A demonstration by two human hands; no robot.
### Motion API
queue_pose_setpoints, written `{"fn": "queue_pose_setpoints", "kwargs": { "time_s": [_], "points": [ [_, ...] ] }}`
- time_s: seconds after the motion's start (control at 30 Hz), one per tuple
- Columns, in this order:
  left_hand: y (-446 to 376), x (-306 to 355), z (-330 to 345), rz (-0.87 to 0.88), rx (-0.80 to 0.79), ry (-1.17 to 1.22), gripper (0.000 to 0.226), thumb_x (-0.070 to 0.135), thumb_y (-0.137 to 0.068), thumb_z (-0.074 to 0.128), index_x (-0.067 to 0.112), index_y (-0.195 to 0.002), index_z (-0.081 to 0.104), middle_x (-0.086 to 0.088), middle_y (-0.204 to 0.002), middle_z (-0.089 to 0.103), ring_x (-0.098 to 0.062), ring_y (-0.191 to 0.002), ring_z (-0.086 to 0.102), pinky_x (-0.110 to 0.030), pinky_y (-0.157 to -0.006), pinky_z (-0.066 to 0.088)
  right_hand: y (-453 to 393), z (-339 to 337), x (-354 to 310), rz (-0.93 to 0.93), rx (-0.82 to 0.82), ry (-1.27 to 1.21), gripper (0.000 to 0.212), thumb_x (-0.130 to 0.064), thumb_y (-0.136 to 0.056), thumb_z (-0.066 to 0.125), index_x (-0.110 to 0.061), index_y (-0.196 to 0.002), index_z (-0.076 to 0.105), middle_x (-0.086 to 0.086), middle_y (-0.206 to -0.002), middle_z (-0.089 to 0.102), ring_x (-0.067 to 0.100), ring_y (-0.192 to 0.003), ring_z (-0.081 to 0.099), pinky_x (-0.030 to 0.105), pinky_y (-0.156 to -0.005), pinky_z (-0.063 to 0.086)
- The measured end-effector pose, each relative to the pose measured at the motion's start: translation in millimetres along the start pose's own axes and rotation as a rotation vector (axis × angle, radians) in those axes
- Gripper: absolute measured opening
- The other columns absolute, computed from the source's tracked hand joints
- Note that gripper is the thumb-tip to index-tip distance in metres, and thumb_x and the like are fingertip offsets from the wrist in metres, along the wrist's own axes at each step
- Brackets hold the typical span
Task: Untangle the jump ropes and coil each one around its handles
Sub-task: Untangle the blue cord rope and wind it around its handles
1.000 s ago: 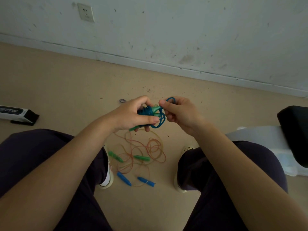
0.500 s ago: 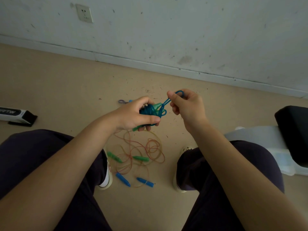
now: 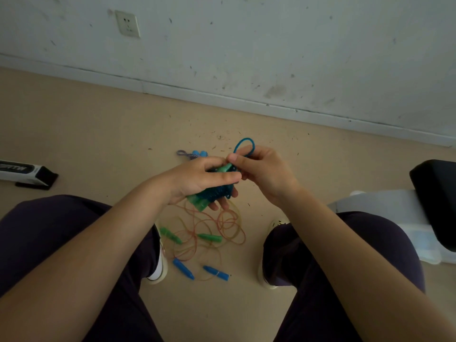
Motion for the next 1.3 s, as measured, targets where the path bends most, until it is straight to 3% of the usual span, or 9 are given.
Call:
{"fn": "queue_pose_setpoints", "kwargs": {
  "time_s": [0.1, 0.17, 0.27, 0.4, 0.53, 0.9, 1.1, 1.2, 1.3],
  "points": [
    [-2, -3, 0, -0.022, 0.062, -0.041, 0.058, 0.059, -0.077, 0.075, 0.008, -0.102, 0.066, -0.012, -0.082, 0.072, -0.029, -0.06, 0.065, -0.037, -0.06, 0.054, 2, 3, 0, -0.014, -0.027, 0.037, 0.014, -0.014, -0.087, 0.072, -0.004, -0.08, 0.065, 0.018, -0.075, 0.061, 0.03, -0.068, 0.055, 0.041, -0.07, 0.047],
    [-2, -2, -1, -0.024, 0.088, -0.042, 0.051, 0.058, -0.077, 0.074, 0.01, -0.092, 0.066, -0.011, -0.076, 0.07, -0.027, -0.054, 0.061, -0.034, -0.055, 0.051, 4, 1, -3, -0.015, 0.003, 0.034, 0.017, -0.013, -0.086, 0.072, 0.001, -0.082, 0.063, 0.016, -0.068, 0.06, 0.026, -0.059, 0.053, 0.031, -0.06, 0.046],
    [1, 4, 0, -0.04, 0.082, -0.06, 0.05, 0.054, -0.069, 0.074, 0.011, -0.094, 0.068, -0.01, -0.073, 0.069, -0.023, -0.05, 0.058, -0.03, -0.049, 0.049, 6, -4, -6, -0.015, 0.046, 0.047, 0.02, -0.013, -0.083, 0.075, -0.002, -0.076, 0.06, 0.008, -0.059, 0.058, 0.017, -0.05, 0.046, 0.022, -0.047, 0.036],
    [2, 3, 2, -0.066, 0.083, -0.108, 0.053, 0.041, -0.062, 0.084, 0.007, -0.1, 0.066, -0.005, -0.069, 0.067, -0.019, -0.049, 0.057, -0.028, -0.049, 0.047, 5, -11, -7, -0.01, 0.136, 0.067, 0.02, -0.012, -0.079, 0.079, -0.006, -0.074, 0.061, 0.01, -0.064, 0.057, 0.011, -0.048, 0.044, 0.019, -0.046, 0.038],
    [0, 2, 0, -0.066, 0.076, -0.105, 0.035, 0.026, -0.074, 0.085, 0.007, -0.095, 0.065, -0.007, -0.068, 0.065, -0.019, -0.046, 0.053, -0.027, -0.046, 0.045, 3, -19, -13, -0.044, 0.223, 0.092, 0.019, -0.012, -0.077, 0.081, -0.008, -0.073, 0.063, 0.015, -0.068, 0.058, 0.009, -0.045, 0.046, 0.018, -0.045, 0.039],
    [1, 9, 2, -0.029, 0.037, -0.169, 0.031, 0.037, -0.096, 0.06, 0.006, -0.097, 0.061, -0.009, -0.065, 0.064, -0.02, -0.045, 0.052, -0.028, -0.046, 0.043, 3, -35, -17, -0.116, 0.295, 0.086, 0.018, -0.009, -0.092, 0.065, 0.01, -0.093, 0.065, 0.005, -0.062, 0.059, 0.011, -0.05, 0.048, 0.021, -0.05, 0.041],
    [2, 4, -3, -0.062, 0.102, -0.187, 0.06, 0.066, -0.096, 0.038, 0.015, -0.097, 0.069, -0.003, -0.07, 0.069, -0.024, -0.052, 0.059, -0.03, -0.049, 0.049, 3, -24, -11, -0.094, 0.212, 0.078, 0.017, -0.01, -0.092, 0.065, -0.006, -0.076, 0.064, 0.006, -0.061, 0.058, 0.013, -0.051, 0.05, 0.023, -0.052, 0.042],
    [1, -3, -4, -0.065, 0.121, -0.206, 0.049, 0.056, -0.098, 0.045, 0.016, -0.093, 0.071, 0.004, -0.071, 0.072, -0.024, -0.053, 0.063, -0.036, -0.056, 0.052, 3, -19, -10, -0.081, 0.175, 0.092, 0.02, -0.01, -0.09, 0.068, -0.005, -0.073, 0.061, 0.004, -0.059, 0.058, 0.014, -0.052, 0.05, 0.024, -0.052, 0.043],
    [0, -9, -3, -0.058, 0.099, -0.208, 0.031, 0.042, -0.098, 0.057, 0.017, -0.096, 0.074, -0.002, -0.087, 0.075, -0.03, -0.068, 0.072, -0.046, -0.07, 0.058, 3, -15, -10, -0.085, 0.169, 0.116, 0.018, -0.012, -0.088, 0.07, 0.002, -0.08, 0.063, 0.009, -0.063, 0.059, 0.014, -0.051, 0.05, 0.023, -0.05, 0.043]
  ]
}}
Point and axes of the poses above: each hand's wrist, its own y-axis away from the middle knuckle, its own z-axis out of the palm, x = y × z, the point moved 8 cm from there along -y, towards the middle knuckle
